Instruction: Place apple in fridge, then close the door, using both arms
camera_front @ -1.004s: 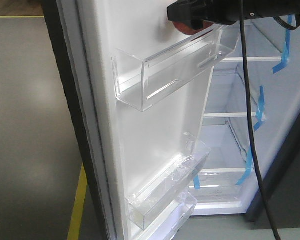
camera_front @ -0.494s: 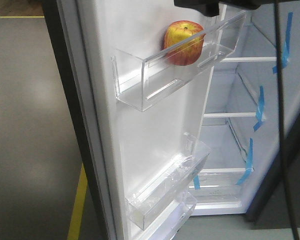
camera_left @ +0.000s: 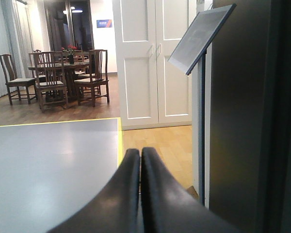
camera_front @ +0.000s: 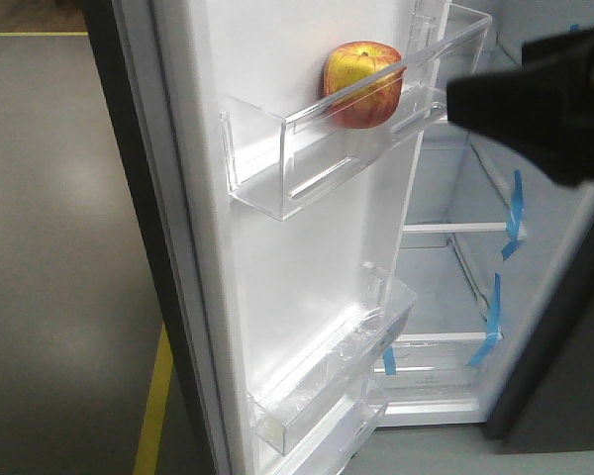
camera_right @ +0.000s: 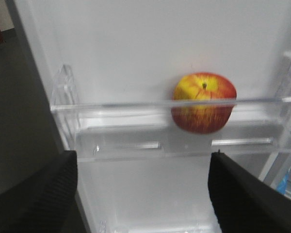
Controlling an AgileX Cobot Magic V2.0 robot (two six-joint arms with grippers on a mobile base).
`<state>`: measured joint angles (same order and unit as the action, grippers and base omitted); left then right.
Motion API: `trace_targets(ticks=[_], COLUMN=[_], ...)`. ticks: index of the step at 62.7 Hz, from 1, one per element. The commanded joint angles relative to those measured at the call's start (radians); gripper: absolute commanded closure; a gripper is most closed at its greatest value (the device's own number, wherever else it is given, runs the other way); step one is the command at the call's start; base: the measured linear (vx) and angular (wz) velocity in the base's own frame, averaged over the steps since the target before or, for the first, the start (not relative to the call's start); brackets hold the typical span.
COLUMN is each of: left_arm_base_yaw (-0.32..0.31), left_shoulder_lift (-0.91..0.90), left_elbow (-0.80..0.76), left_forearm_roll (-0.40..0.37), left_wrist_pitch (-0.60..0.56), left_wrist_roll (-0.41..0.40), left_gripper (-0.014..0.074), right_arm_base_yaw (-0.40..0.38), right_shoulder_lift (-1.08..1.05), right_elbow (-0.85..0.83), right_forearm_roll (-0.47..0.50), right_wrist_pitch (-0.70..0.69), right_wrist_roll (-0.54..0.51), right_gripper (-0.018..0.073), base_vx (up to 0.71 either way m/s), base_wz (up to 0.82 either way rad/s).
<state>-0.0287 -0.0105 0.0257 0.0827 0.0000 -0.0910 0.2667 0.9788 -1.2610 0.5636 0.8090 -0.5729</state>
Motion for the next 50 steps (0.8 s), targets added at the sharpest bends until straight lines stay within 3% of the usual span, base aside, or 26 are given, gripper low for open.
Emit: trace_targets(ticks=[1,30,50], left_arm_base_yaw=[-0.003,-0.003,-0.003], left_shoulder_lift=[-0.016,-0.016,-0.016], left_elbow=[0.028,0.028,0.028], left_forearm_roll=[-0.007,-0.007,-0.007], left_wrist_pitch=[-0.077,-0.077,-0.077], left_wrist_roll=[-0.004,-0.004,-0.004], left_gripper=[0.0603,0.0603,0.0603], right_arm_base_yaw=[-0.007,-0.007,-0.007], right_shoulder_lift=[-0.101,-0.504,-0.685], right_elbow=[0.106,0.570,0.756], right_forearm_roll=[0.027,0.028,0.028], right_wrist_pitch=[-0.074,-0.007,0.120], right_wrist_roll=[-0.008,0.000,0.099], right_gripper=[0.0029,0.0049,0.0097], base_vx=[0.00,0.00,0.00], base_wz=[0.00,0.00,0.00])
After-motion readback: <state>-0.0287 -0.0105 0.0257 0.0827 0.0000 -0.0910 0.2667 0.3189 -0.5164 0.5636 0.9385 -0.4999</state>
